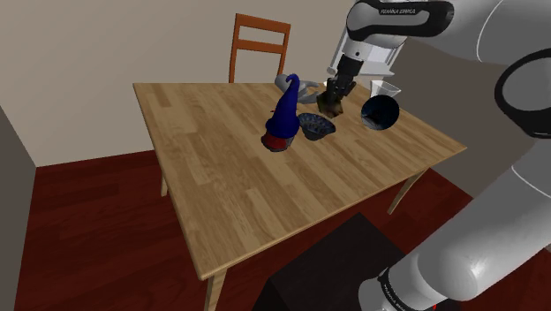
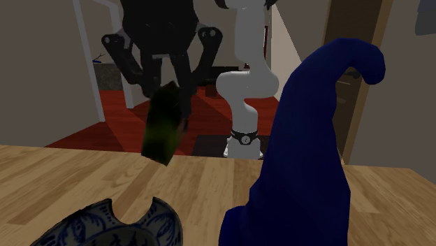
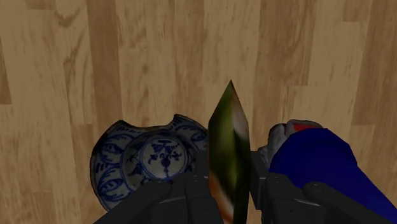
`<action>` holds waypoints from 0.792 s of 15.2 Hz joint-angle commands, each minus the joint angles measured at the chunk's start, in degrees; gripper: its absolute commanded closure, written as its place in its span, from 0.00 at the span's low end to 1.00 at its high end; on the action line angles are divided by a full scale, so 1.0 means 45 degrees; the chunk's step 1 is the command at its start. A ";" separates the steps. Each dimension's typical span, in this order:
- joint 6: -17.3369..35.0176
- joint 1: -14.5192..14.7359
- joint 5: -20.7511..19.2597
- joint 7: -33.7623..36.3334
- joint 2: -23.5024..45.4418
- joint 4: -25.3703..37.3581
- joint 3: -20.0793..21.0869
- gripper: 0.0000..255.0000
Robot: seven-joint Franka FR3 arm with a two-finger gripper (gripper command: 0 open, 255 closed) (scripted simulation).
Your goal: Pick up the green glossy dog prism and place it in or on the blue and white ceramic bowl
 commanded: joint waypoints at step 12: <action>-0.0431 -0.1040 0.0952 -0.1523 0.3758 0.3994 -0.0481 1.00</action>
